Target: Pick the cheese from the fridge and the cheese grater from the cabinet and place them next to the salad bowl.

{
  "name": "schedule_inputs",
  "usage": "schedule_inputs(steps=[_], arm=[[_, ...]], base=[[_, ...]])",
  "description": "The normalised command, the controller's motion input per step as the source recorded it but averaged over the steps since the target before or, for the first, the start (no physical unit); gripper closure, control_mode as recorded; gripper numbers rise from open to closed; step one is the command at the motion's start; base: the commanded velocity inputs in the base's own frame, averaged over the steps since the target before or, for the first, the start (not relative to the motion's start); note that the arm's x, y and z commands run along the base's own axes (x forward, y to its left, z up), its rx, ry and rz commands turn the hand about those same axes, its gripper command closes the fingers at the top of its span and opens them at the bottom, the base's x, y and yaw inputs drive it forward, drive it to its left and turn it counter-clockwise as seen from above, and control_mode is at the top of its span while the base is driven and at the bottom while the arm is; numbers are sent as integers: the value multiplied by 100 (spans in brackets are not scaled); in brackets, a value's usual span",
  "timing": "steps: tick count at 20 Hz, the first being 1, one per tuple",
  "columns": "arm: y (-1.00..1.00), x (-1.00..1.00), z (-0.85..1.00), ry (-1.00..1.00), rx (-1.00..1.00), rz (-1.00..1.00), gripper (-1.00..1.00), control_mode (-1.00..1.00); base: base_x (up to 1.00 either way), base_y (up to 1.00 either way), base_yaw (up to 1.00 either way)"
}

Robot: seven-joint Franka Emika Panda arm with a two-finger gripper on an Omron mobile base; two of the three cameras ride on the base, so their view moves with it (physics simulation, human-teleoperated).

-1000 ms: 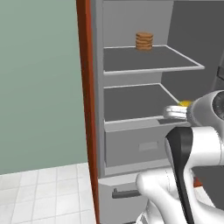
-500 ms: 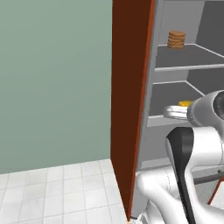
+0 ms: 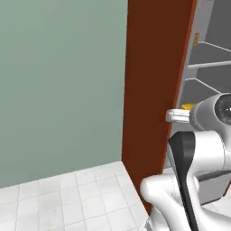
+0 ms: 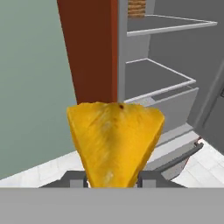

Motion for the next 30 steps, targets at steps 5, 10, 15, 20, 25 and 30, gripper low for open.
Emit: schedule_inputs(steps=[5,10,15,20,25,30], arm=[[0,0,0,0,0,0,100,100],[0,0,0,0,0,0,100,100],[0,0,0,0,0,0,100,100],[0,0,0,0,0,0,100,100],[0,0,0,0,0,0,100,100],[0,0,0,0,0,0,100,100]], base=[[-17,42,-71],[-28,29,-80],[-9,-1,-89],[-11,-2,-88],[-31,-15,-68],[0,-37,-25]])
